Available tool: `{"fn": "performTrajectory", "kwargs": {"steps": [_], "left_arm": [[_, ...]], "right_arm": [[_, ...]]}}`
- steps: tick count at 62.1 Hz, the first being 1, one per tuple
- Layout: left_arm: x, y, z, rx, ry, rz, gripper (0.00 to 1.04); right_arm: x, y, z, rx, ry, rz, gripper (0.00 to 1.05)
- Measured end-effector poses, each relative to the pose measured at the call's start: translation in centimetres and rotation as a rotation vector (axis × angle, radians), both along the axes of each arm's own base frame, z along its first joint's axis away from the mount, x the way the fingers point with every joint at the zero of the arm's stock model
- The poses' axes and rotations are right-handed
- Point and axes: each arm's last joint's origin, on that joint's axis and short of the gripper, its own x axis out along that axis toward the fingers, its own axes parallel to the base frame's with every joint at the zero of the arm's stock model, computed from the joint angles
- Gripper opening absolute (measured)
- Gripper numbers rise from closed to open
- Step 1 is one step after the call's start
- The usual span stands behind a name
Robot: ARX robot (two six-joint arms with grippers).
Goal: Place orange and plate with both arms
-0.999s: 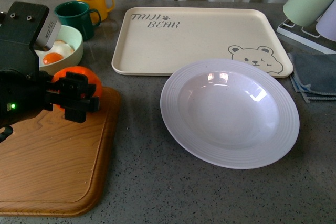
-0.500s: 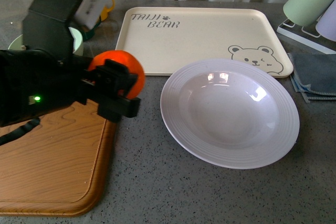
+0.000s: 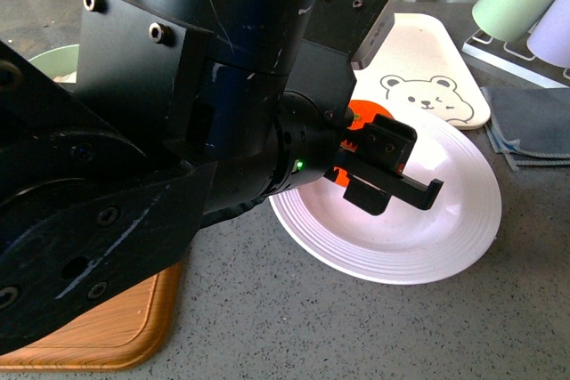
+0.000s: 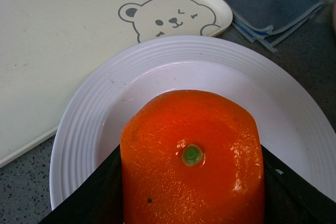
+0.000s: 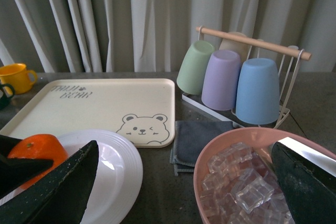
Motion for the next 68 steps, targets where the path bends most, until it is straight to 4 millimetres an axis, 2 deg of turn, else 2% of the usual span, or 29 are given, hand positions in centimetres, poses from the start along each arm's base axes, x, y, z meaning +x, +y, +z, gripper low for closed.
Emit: {"fn": "performTrajectory", "kwargs": {"steps": [20,35,39,46,53,58,68], "left_arm": [[1.1,-1.3,-2.3,0.036,0.033,0.021,0.54],[0.9,-1.4,-2.5,0.020,0.044,0.022,0.92],[0.6,-1.2,-2.1,0.011,0.040,0.015,0.97],[-0.3,-0.6,-0.7,-0.018,0.026,0.004,0.96],[-1.6,0.6,1.9,-0.075,-0.003,-0.021,0.96],[-2.7,2.2,4.3,-0.123,-0.044,-0.036,0.96],[-4.2,6.9,8.2,-0.211,-0.121,-0.009,0.96]], "right_arm": [[0.0,0.0,0.0,0.000,0.000,0.000,0.96],[0.0,0.0,0.0,0.000,0.000,0.000,0.96],[0.0,0.0,0.0,0.000,0.000,0.000,0.96],[0.0,0.0,0.0,0.000,0.000,0.000,0.96],[0.0,0.0,0.0,0.000,0.000,0.000,0.96],[0.0,0.0,0.0,0.000,0.000,0.000,0.96],[0.0,0.0,0.0,0.000,0.000,0.000,0.96]]}}
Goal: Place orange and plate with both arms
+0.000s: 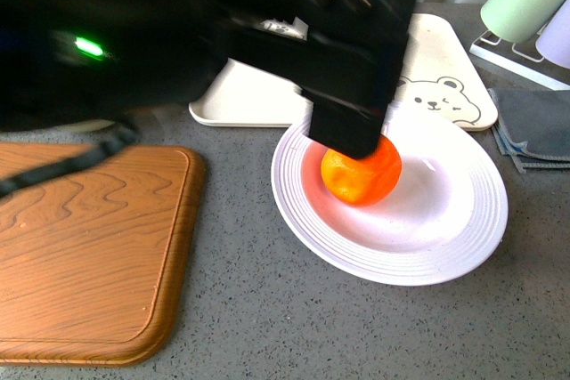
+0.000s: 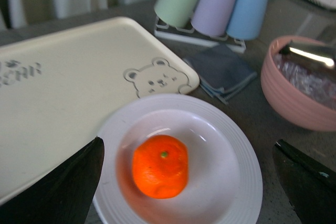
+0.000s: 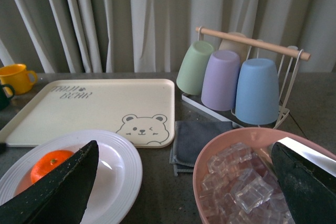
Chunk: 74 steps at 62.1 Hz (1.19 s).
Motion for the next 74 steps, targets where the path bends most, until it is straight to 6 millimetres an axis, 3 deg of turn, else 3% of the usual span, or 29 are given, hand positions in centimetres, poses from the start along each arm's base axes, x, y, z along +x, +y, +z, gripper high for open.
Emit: {"fn": "performTrajectory", "kwargs": {"steps": [5,12,18,34,45,74], "left_arm": [[-1.0,2.4,1.0,0.001,-0.163,0.308,0.86],[-3.3,7.9,1.0,0.027,-0.264,0.763,0.64],[-4.9,10.3,0.5,0.039,-0.267,0.813,0.46],[-7.7,13.3,-0.2,0.048,-0.265,0.801,0.01],[-9.3,14.7,-1.5,0.059,-0.257,0.810,0.02],[-11.7,16.8,-0.8,0.046,-0.283,0.815,0.02]], "right_arm": [[0.0,0.0,0.0,0.000,0.000,0.001,0.96],[0.0,0.0,0.0,0.000,0.000,0.000,0.96],[0.0,0.0,0.0,0.000,0.000,-0.001,0.96],[0.0,0.0,0.0,0.000,0.000,0.000,0.96],[0.0,0.0,0.0,0.000,0.000,0.001,0.96],[0.0,0.0,0.0,0.000,0.000,0.001,0.96]]}}
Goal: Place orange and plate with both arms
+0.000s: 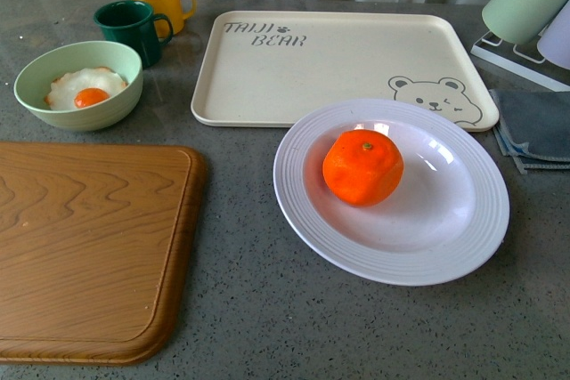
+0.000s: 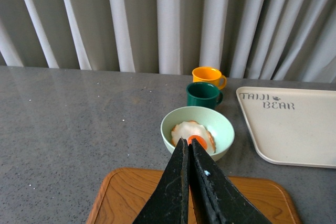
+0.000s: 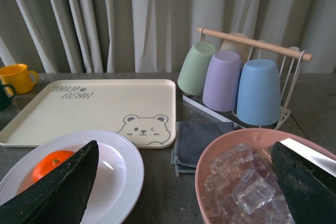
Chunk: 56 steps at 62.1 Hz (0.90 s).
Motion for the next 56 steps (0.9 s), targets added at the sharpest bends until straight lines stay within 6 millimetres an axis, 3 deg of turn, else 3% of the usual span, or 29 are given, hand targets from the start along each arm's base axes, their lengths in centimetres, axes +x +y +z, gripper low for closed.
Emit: {"fn": "performTrajectory", "kwargs": {"steps": [56], "left_arm": [[-2.3,0.0,0.2,0.000,-0.010,-0.002,0.02]], "right_arm": [[0.0,0.0,0.0,0.000,0.000,0.000,0.96]]}}
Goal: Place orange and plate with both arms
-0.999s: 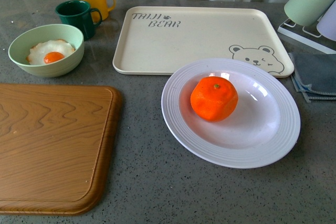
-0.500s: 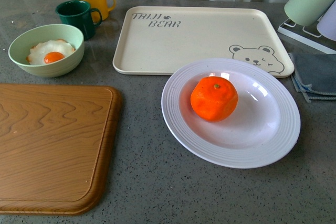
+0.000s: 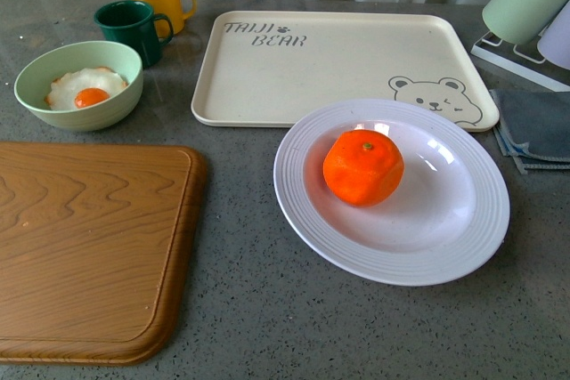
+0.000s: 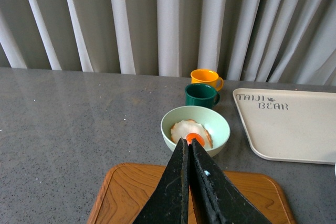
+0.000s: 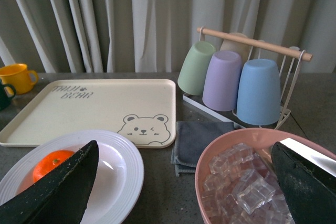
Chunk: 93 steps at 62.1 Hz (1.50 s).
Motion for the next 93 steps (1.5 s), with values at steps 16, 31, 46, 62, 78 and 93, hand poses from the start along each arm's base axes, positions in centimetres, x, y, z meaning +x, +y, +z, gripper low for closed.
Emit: {"fn": "performTrajectory", "kwargs": {"steps": [16,31,46,62,78,93], "left_arm": [[-1.0,0.0,-0.4,0.000,0.019,0.002,0.02],[-1.1,0.0,-0.4,0.000,0.018,0.001,0.27],[-1.1,0.0,-0.4,0.000,0.018,0.001,0.73],[-1.1,0.0,-0.4,0.002,0.018,0.001,0.96],[-1.1,0.0,-0.4,0.002,0.018,0.001,0.96],[-1.1,0.0,-0.4,0.002,0.018,0.001,0.96]], "right_arm": [[0.0,0.0,0.0,0.000,0.000,0.000,0.96],[0.0,0.0,0.0,0.000,0.001,0.000,0.96],[1.8,0.5,-2.0,0.353,0.582,0.062,0.96],[6.0,1.4,-4.4,0.533,0.673,0.035,0.96],[9.6,3.0,-7.9,0.613,0.768,0.055,0.96],[12.4,4.0,-10.0,0.661,0.828,0.049,0.96]]}}
